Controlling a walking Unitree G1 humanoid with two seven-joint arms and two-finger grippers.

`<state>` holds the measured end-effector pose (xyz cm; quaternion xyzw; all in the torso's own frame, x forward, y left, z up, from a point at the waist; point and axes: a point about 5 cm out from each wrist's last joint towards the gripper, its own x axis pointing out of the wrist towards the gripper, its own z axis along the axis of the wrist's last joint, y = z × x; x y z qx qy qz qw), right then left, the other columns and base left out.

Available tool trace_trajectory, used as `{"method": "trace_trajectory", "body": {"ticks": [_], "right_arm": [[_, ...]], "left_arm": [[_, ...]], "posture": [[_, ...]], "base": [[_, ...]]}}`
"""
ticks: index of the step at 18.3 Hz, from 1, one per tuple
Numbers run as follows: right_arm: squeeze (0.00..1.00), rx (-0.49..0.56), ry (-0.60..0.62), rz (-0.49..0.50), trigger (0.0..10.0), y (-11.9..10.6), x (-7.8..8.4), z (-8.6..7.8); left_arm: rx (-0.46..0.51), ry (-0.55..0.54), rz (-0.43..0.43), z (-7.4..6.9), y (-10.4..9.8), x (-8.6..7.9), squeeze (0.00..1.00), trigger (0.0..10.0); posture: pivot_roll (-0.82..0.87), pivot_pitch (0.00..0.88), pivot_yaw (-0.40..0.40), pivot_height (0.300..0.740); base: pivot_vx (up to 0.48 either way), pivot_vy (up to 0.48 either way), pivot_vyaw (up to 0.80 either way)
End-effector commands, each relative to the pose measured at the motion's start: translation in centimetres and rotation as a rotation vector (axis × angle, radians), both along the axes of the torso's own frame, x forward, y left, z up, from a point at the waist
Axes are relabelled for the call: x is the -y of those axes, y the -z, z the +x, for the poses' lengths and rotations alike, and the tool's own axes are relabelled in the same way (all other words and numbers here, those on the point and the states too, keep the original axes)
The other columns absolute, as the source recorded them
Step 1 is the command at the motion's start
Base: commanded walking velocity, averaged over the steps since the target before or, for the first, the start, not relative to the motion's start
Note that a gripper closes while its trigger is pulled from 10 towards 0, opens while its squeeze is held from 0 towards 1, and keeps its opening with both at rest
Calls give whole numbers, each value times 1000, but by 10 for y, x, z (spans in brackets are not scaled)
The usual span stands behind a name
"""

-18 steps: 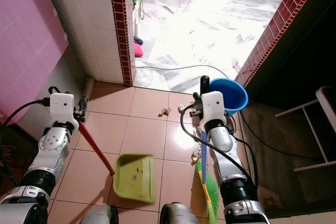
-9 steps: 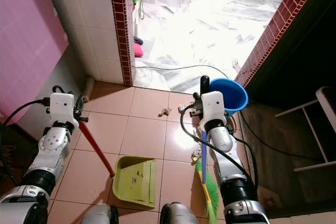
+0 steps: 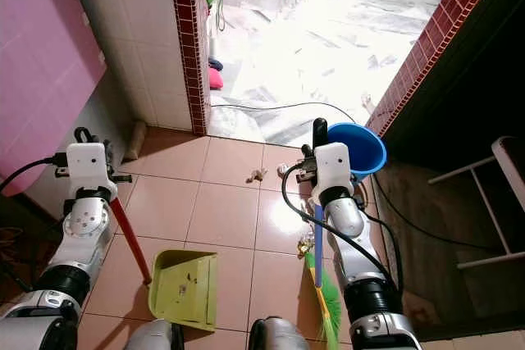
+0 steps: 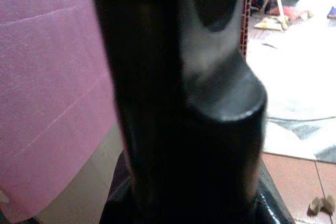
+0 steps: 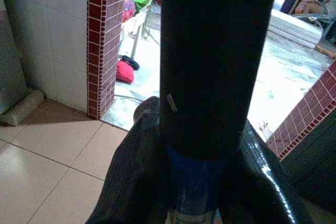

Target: Sweep floor

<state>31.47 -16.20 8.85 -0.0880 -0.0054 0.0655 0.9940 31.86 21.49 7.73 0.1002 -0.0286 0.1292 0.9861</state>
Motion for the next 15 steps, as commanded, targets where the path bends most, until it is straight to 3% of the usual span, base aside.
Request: {"method": "trace_trajectory", "body": {"ticks": [1, 5, 10, 12, 14, 15], "right_arm": [[0, 40, 8, -25, 10000, -9, 4, 3], [0, 42, 3, -24, 10000, -10, 3, 4], [0, 44, 7, -28, 10000, -10, 4, 3], [0, 44, 7, -28, 10000, -10, 4, 2], [0, 45, 8, -27, 10000, -10, 4, 2], [0, 43, 9, -27, 10000, -10, 5, 1]], "left_arm": [[26, -15, 29, 0, -3, -1, 0, 0], [26, -5, -28, 14, -9, 15, 0, 0], [69, 15, -201, 37, -30, 52, 0, 0], [72, -10, -282, 42, -35, 56, 0, 0], [34, 4, -259, 40, -27, 59, 0, 0], [-8, 7, -255, 36, -17, 58, 0, 745]], "posture": [[-67, 51, -89, 740], [-70, 49, -89, 740], [-85, 51, -88, 740], [-89, 53, -87, 740], [-90, 56, -86, 740], [-89, 62, -84, 740]], "base": [[0, 0, 0], [0, 0, 0], [0, 0, 0], [0, 0, 0], [0, 0, 0], [0, 0, 0]]}}
